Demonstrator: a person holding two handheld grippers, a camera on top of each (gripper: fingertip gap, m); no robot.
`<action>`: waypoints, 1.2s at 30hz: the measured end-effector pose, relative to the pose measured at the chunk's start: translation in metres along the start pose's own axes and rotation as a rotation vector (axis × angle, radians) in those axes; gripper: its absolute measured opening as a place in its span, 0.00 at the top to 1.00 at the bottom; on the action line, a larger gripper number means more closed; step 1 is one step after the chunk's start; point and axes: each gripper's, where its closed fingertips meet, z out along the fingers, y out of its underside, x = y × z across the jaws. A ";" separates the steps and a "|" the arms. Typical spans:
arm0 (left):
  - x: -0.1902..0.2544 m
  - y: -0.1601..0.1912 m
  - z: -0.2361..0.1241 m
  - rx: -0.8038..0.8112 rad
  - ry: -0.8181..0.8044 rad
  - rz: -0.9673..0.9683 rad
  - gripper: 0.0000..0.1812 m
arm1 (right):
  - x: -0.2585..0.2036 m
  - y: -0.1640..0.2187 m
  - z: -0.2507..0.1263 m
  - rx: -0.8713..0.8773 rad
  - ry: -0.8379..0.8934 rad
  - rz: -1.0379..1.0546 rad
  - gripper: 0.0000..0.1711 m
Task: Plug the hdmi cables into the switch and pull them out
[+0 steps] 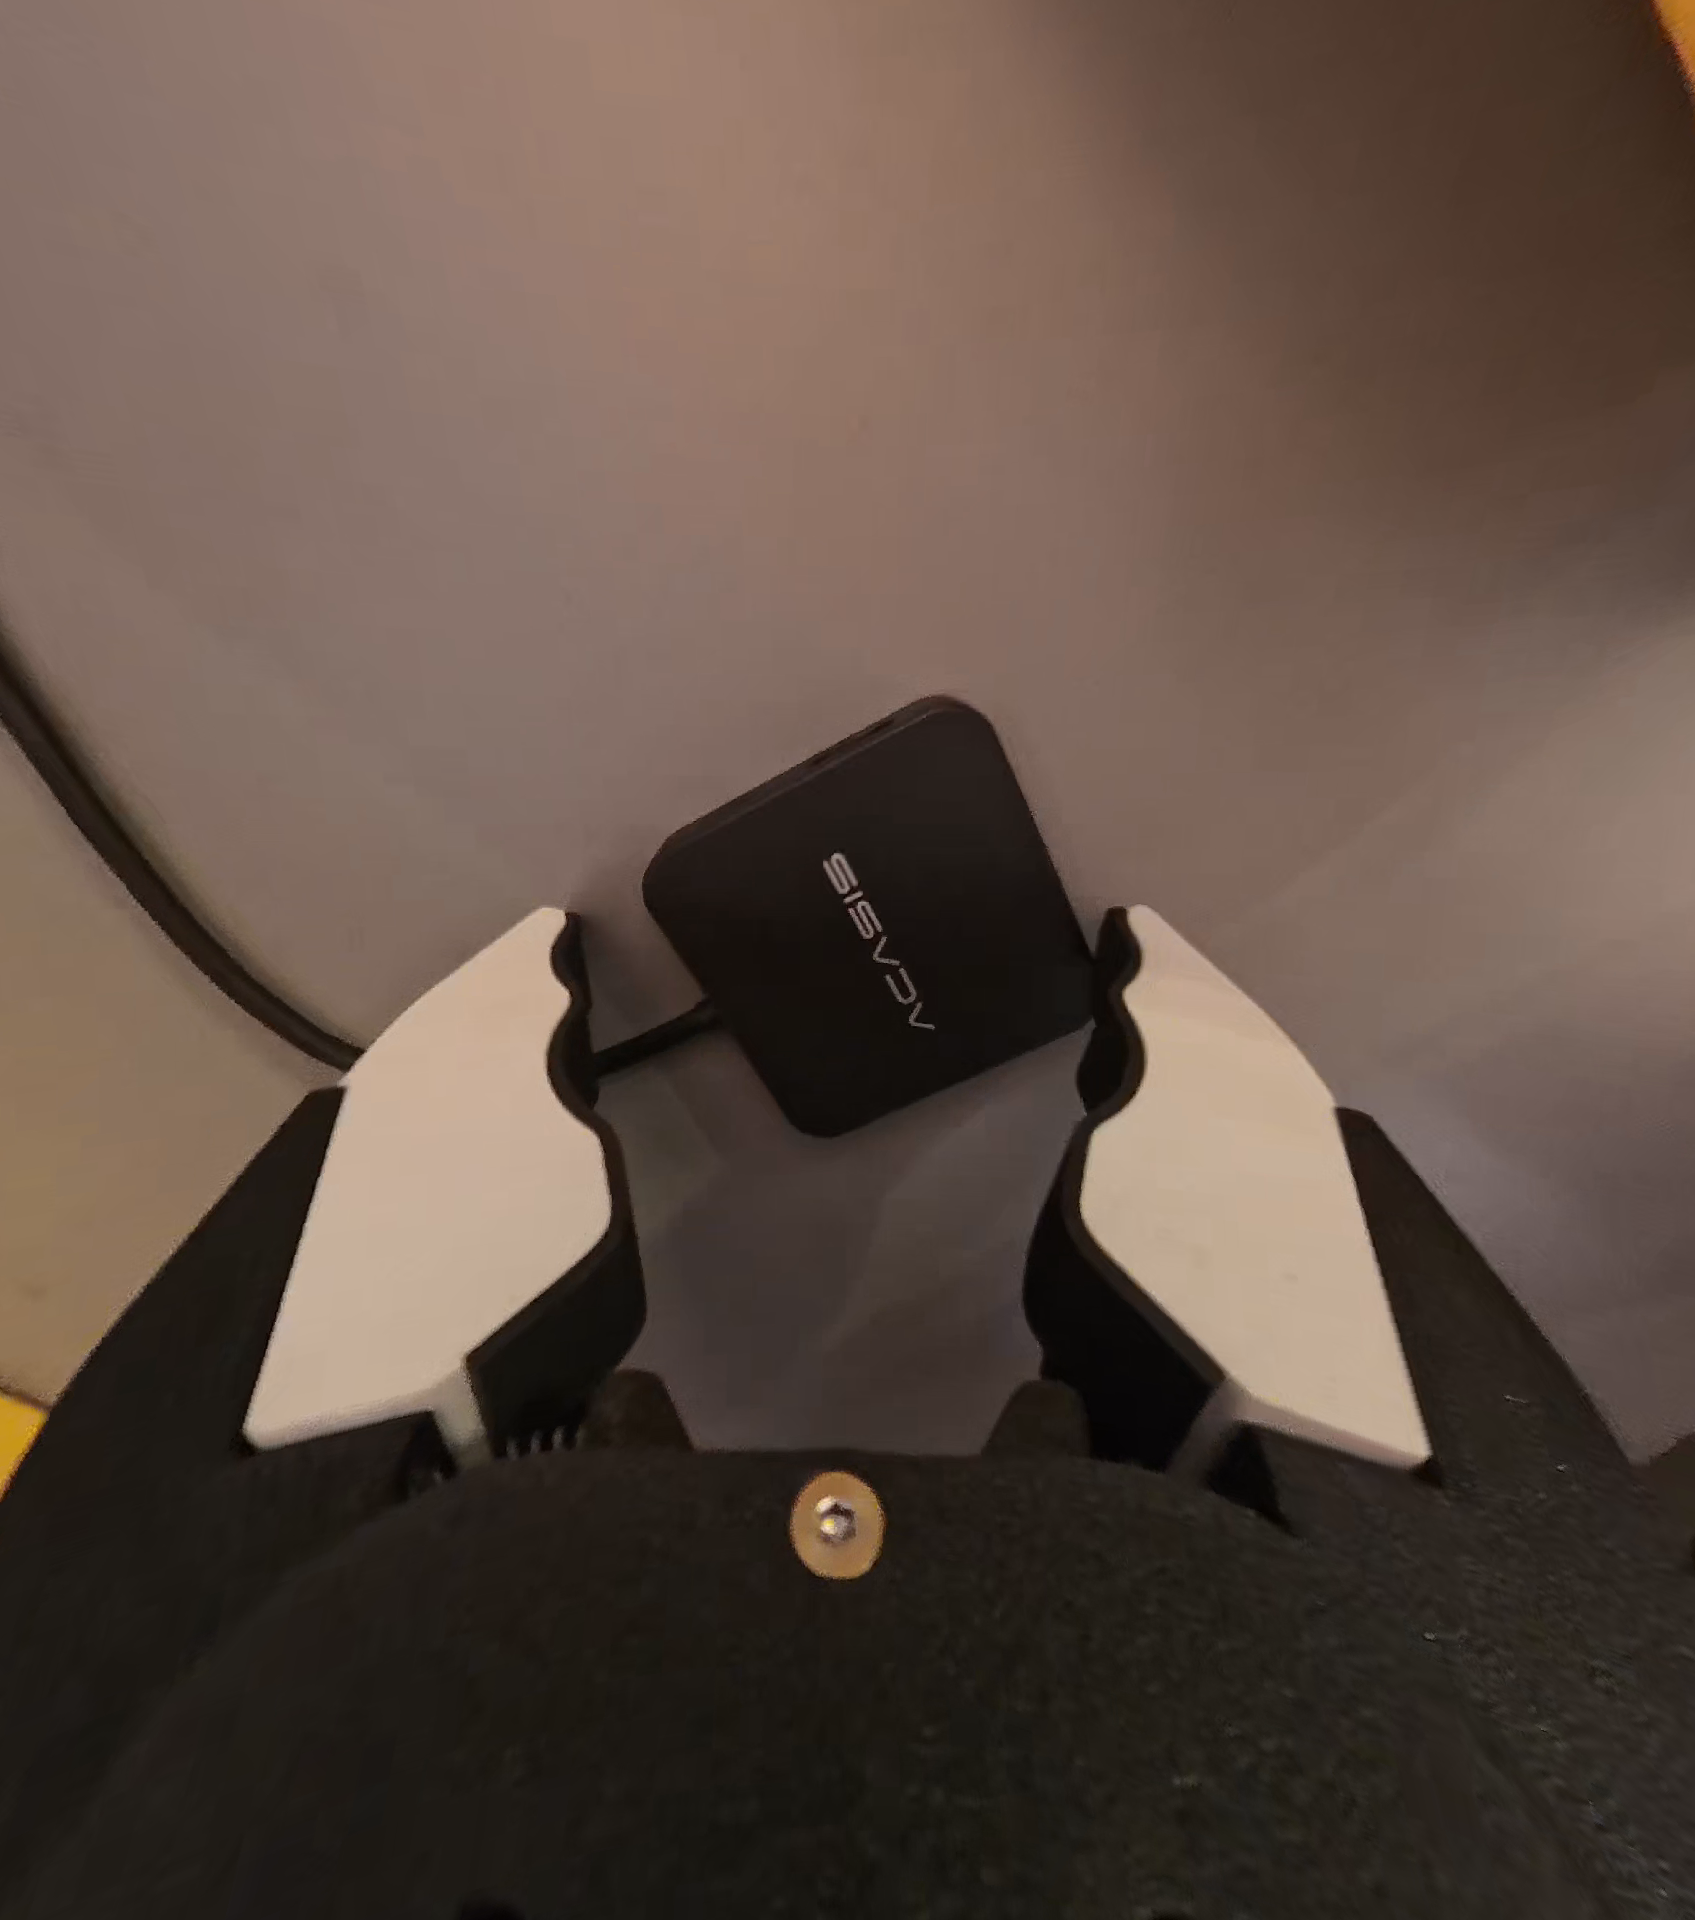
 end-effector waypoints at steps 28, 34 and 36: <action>-0.003 0.069 -0.008 -0.288 -0.010 0.832 0.44 | -0.002 0.003 0.003 -0.002 -0.010 0.010 0.87; -0.003 0.069 -0.011 -0.318 -0.013 0.913 0.59 | 0.000 0.004 0.001 0.001 -0.005 0.015 0.87; 0.000 0.068 -0.011 -0.254 0.008 1.000 0.59 | 0.001 0.004 -0.001 0.003 0.000 0.017 0.88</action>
